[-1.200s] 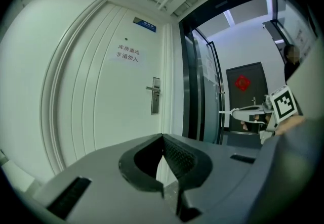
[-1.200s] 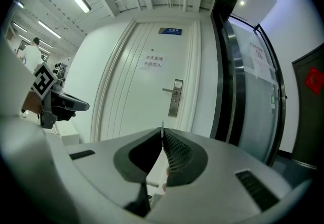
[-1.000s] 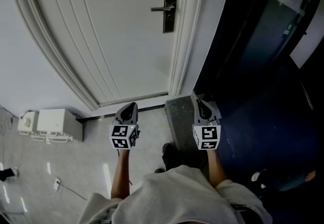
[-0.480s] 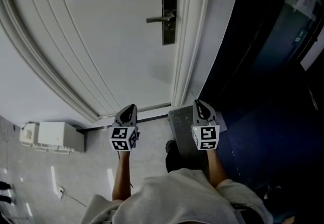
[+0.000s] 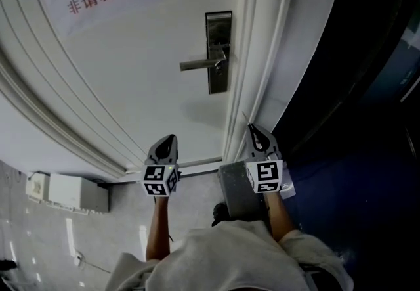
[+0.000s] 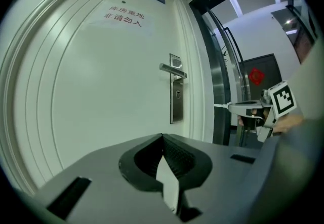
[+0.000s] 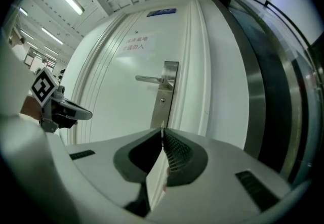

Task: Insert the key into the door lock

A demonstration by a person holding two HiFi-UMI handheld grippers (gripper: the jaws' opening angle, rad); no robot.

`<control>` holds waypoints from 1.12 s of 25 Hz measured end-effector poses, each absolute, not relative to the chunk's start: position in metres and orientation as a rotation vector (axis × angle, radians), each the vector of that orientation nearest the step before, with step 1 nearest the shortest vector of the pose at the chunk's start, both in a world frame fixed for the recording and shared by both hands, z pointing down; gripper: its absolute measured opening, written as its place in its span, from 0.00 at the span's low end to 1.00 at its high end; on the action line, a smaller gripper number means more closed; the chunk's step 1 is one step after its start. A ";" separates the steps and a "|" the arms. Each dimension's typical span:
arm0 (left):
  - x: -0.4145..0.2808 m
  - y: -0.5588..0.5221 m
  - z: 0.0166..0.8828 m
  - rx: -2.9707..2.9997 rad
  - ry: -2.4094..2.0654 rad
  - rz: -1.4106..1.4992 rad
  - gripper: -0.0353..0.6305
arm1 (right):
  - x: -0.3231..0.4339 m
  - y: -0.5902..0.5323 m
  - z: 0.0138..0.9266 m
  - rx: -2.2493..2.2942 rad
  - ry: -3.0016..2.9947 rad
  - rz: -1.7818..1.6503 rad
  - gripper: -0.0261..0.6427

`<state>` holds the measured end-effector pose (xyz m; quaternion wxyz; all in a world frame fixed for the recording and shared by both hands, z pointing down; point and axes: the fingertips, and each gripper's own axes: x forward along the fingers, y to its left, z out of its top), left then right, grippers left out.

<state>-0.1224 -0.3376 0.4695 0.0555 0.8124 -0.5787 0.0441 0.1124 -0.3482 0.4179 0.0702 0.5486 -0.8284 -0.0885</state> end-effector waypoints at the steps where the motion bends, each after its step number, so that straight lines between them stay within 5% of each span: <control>1: -0.120 -0.351 0.466 2.468 -1.760 0.133 0.08 | 0.112 -0.362 0.414 1.645 -2.504 -0.274 0.08; 12: -0.110 -0.448 0.447 2.470 -1.806 0.124 0.08 | 0.099 -0.453 0.390 1.566 -2.608 -0.323 0.08; 28: -0.139 -0.457 0.448 2.488 -1.795 0.154 0.08 | 0.085 -0.462 0.398 1.624 -2.541 -0.300 0.08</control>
